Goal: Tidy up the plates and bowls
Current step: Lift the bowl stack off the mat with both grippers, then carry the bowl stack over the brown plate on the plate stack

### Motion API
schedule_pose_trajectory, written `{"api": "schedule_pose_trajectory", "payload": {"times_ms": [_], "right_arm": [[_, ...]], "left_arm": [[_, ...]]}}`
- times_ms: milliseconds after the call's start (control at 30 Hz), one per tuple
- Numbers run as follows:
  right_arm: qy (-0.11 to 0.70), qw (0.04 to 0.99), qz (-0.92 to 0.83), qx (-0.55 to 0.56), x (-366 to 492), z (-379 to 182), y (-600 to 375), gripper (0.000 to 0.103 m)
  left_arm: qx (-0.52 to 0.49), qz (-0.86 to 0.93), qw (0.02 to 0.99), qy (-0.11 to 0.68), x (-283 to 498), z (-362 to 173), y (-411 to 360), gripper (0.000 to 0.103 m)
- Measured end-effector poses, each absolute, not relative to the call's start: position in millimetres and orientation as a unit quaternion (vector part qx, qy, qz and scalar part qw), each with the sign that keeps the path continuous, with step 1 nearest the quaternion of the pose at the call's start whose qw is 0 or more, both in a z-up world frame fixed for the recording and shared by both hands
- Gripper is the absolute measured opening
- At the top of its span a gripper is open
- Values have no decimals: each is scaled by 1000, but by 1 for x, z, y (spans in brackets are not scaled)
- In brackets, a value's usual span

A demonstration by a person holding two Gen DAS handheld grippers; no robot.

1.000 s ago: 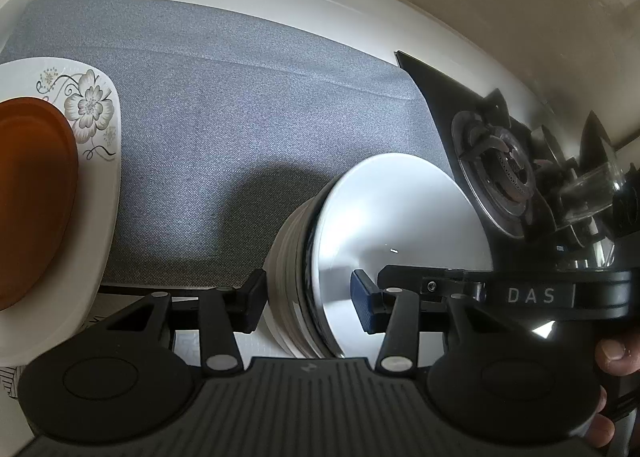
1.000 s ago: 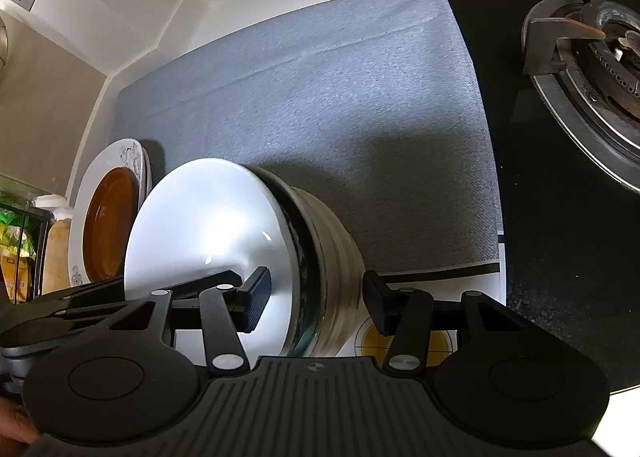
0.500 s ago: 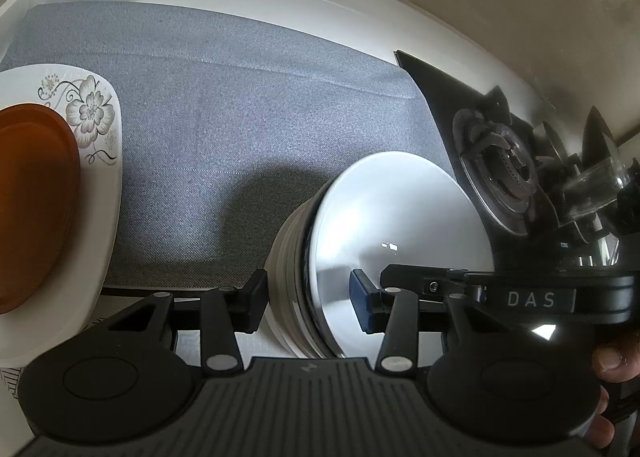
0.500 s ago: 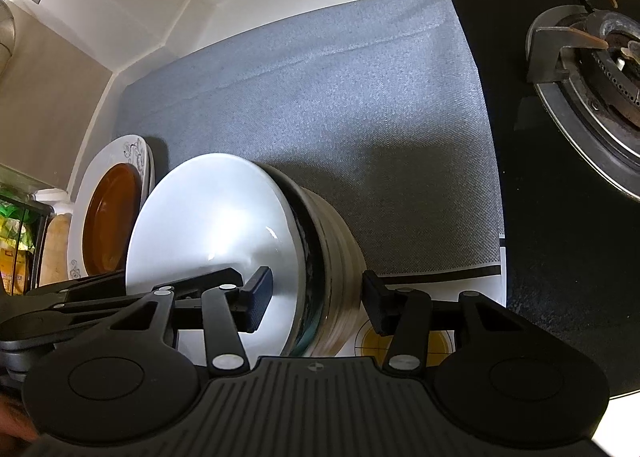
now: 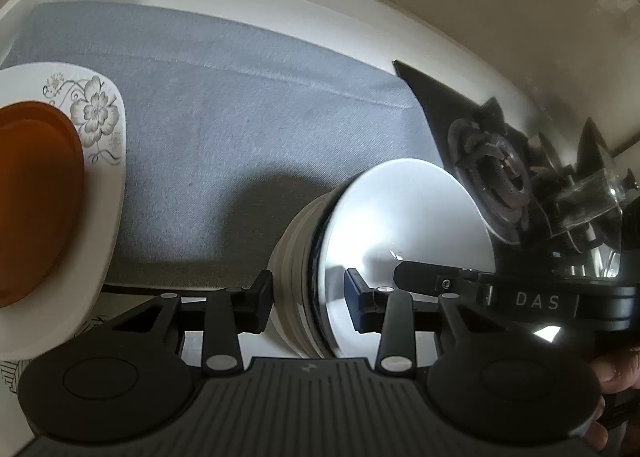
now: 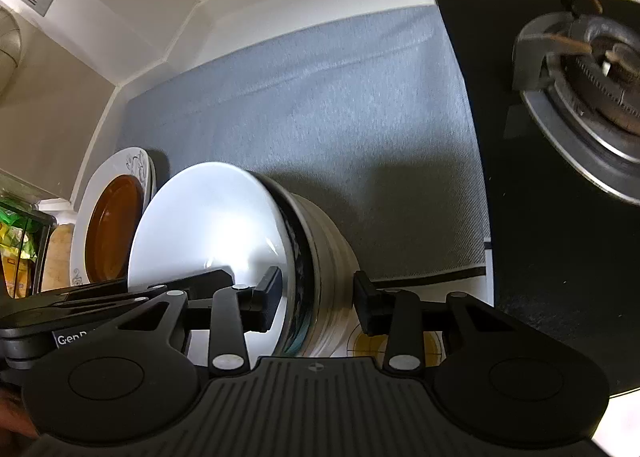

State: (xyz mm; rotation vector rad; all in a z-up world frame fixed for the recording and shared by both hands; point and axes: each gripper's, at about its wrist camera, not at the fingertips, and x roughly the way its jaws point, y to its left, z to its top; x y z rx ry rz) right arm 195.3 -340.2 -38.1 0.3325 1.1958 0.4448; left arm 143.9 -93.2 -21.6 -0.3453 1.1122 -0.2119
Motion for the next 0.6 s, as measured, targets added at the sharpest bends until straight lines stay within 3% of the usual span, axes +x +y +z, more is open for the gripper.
{"api": "schedule_pose_trajectory", "payload": {"times_ms": [300, 600], "right_arm": [[525, 811, 210, 147, 199, -4, -327, 40], [495, 814, 275, 129, 219, 37, -248, 40]], "left_arm": [[-175, -86, 857, 478, 139, 12, -70, 42], [-200, -2, 880, 431, 125, 52, 11, 42]]}}
